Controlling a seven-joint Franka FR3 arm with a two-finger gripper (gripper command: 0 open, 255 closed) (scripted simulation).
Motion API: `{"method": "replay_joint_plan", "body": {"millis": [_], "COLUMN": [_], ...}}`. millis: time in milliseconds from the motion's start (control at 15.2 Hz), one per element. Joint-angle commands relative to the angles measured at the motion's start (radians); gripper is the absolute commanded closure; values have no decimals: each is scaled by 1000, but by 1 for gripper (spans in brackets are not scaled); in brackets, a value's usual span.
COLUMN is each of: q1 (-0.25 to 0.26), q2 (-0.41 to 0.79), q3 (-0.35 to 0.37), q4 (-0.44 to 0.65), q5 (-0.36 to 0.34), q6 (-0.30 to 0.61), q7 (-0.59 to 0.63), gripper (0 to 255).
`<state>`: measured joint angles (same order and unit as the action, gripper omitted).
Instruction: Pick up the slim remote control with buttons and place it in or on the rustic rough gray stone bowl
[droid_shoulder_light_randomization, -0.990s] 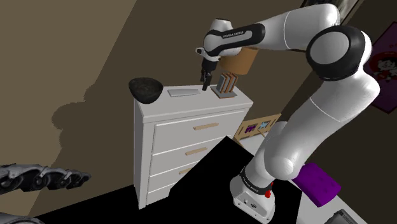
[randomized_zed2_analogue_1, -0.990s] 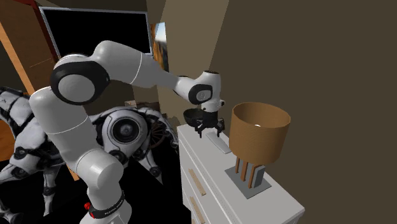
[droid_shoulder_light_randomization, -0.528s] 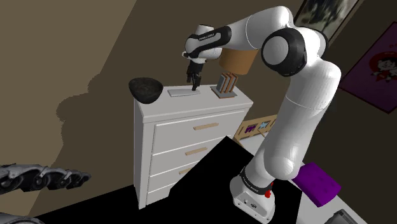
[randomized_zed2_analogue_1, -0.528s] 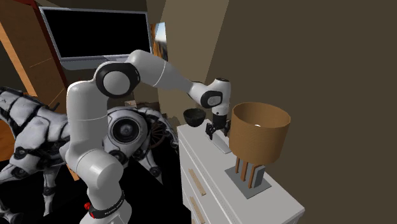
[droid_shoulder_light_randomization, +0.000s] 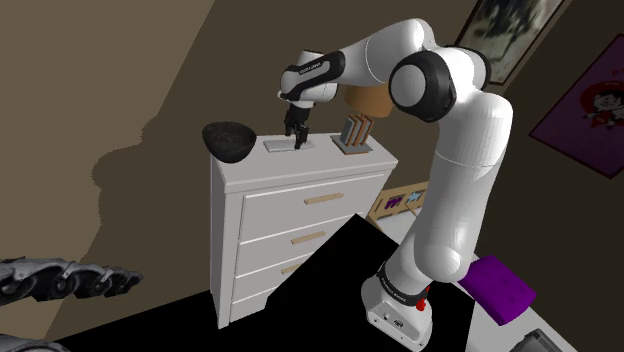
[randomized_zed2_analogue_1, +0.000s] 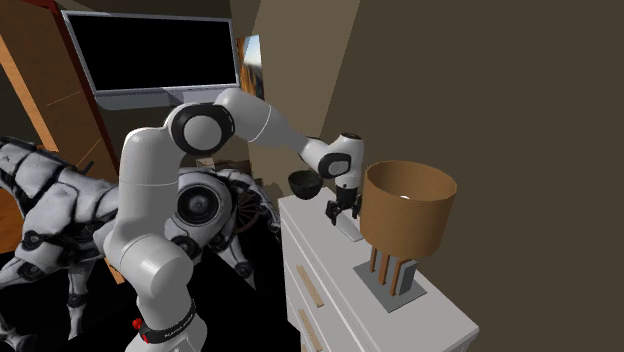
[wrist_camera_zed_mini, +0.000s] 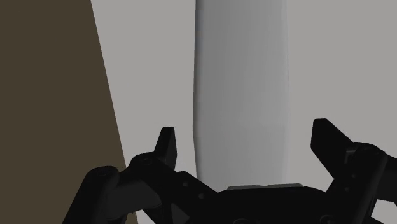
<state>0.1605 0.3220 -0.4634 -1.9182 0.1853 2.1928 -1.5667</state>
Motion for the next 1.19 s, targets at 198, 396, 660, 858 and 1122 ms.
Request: {"method": "replay_joint_plan", "body": {"millis": [198, 396, 660, 858, 1122], "q1": [-3, -3, -3, -3, -3], "q2": [18, 18, 18, 18, 18], "q3": [5, 5, 5, 5, 5], "q4": [-14, -14, -13, -14, -13], "q5": [12, 12, 12, 12, 12], "q6": [29, 29, 29, 29, 29], "q7": [-8, -8, -8, -8, -8], "gripper": [0, 0, 255, 255, 255]}}
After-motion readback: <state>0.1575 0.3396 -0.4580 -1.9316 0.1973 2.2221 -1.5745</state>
